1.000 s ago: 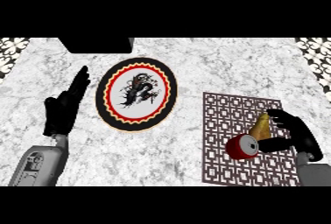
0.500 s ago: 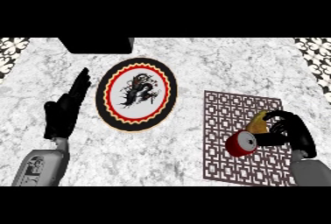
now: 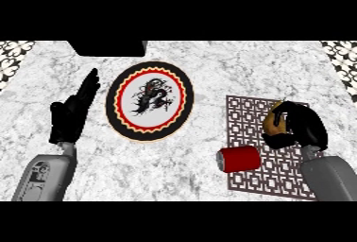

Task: Pick the pear from the placemat and place it in the plate

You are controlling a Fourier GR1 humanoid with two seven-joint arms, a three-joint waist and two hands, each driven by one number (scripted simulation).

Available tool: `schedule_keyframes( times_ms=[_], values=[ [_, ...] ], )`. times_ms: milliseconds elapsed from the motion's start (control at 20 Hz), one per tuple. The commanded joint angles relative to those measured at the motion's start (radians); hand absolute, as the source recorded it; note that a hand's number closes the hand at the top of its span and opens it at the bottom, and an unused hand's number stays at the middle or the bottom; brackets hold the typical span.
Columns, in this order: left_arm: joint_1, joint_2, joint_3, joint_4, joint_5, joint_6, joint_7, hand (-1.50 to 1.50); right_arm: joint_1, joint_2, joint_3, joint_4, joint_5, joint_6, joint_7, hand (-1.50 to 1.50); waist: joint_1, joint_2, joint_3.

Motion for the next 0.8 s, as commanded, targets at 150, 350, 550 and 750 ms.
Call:
schedule_keyframes(
  times_ms=[150,350,550,750],
  values=[
    [0.012,0.038,0.054,0.032,0.033,-0.032,-0.02,0.0,-0.055,0.042,0.118,-0.22,0.129,-0.091,-0.044,1.5,-0.024,-0.005,0.001],
    [-0.025,0.001,0.014,0.003,0.001,-0.006,0.01,0.0,-0.222,0.093,0.098,-0.163,0.105,-0.085,-0.096,1.5,-0.006,0.0,0.002],
    [-0.013,-0.015,0.021,0.029,0.001,0.001,-0.017,0.0,-0.257,0.128,0.124,-0.256,0.072,-0.032,-0.119,1.5,-0.013,0.0,0.002],
    [0.016,-0.032,0.0,-0.033,-0.007,0.005,0.03,0.0,-0.348,0.251,0.162,-0.22,0.064,0.051,-0.022,1.5,-0.007,-0.001,0.002]
  ],
)
